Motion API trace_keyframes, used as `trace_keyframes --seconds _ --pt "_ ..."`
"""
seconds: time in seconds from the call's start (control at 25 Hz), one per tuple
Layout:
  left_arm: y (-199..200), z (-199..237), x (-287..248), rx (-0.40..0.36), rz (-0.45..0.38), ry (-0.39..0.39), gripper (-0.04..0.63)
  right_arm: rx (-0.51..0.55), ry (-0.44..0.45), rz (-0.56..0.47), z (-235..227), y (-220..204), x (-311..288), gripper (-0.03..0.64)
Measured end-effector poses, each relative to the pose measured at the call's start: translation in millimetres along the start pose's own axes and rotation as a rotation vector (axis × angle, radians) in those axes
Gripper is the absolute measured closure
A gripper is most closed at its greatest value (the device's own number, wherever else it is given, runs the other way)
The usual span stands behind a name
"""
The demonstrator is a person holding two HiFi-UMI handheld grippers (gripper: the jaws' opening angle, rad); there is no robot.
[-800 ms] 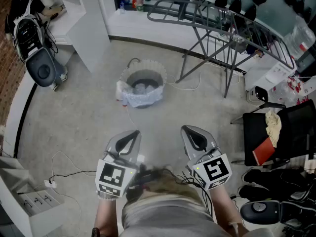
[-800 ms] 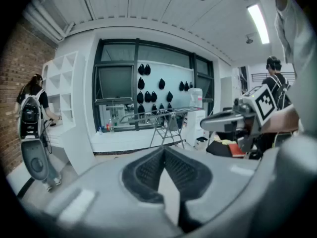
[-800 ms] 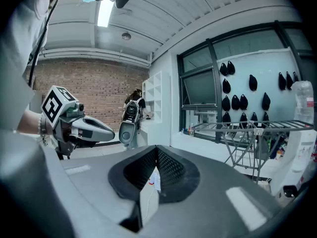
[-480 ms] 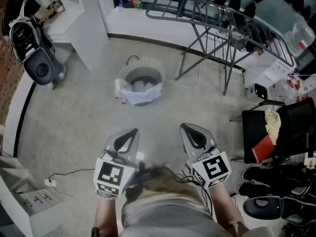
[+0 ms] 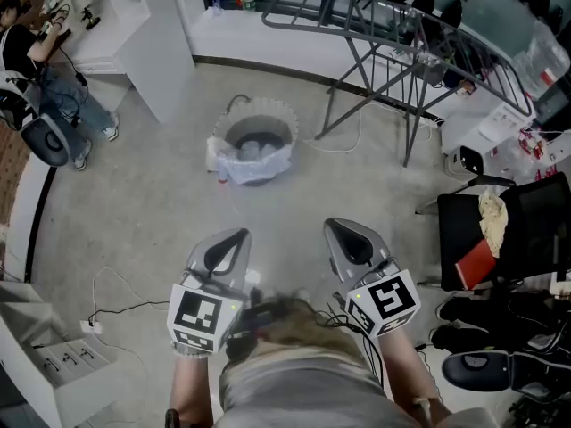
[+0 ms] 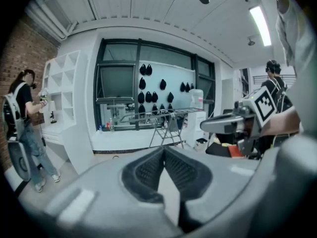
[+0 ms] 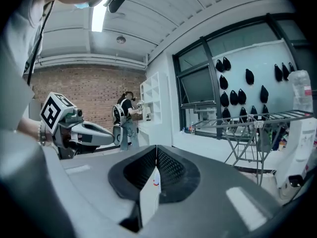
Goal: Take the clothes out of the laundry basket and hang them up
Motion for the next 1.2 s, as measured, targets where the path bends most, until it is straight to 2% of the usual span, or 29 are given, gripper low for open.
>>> trace_keyframes --seconds 0.08,0.16,0.24,0.36,0.4,0.96,1.2 --pt "1 -2 0 -0.002 0.0 -0.014 0.598 0.003 0.004 0.002 1 1 0 0.611" --pt "2 -4 -1 -0.005 0.002 -0.033 0.502 0.001 0.003 0.006 2 0 0 0.609" --pt "3 -4 -2 -0.015 0.003 -0.041 0.497 -0.008 -0.006 0.005 3 0 0 0.606" --pt "3 0 -2 -0.022 -0.003 -0.042 0.491 -0.011 -0.008 0.001 6 0 -3 0.527" --pt "3 2 -1 -0.024 -0.007 -0.043 0.491 -0.009 -0.011 -0.001 7 1 -4 0.523" --pt "10 35 13 -0.077 -0.054 -0.078 0.491 -0.004 -0.101 -0.034 27 9 -15 0.522" --pt "9 43 17 -0.084 -0.066 -0.078 0.489 0.001 -0.107 -0.031 36 6 -17 0.522"
Point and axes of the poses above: the fingertips, and each gripper's own axes: x backward along the fingers, z to its left, y out of its top, the point moved 6 cm from there along x, backward along the fingers, and after that the axes turned 3 degrees about -y, right-handed, at the moved point
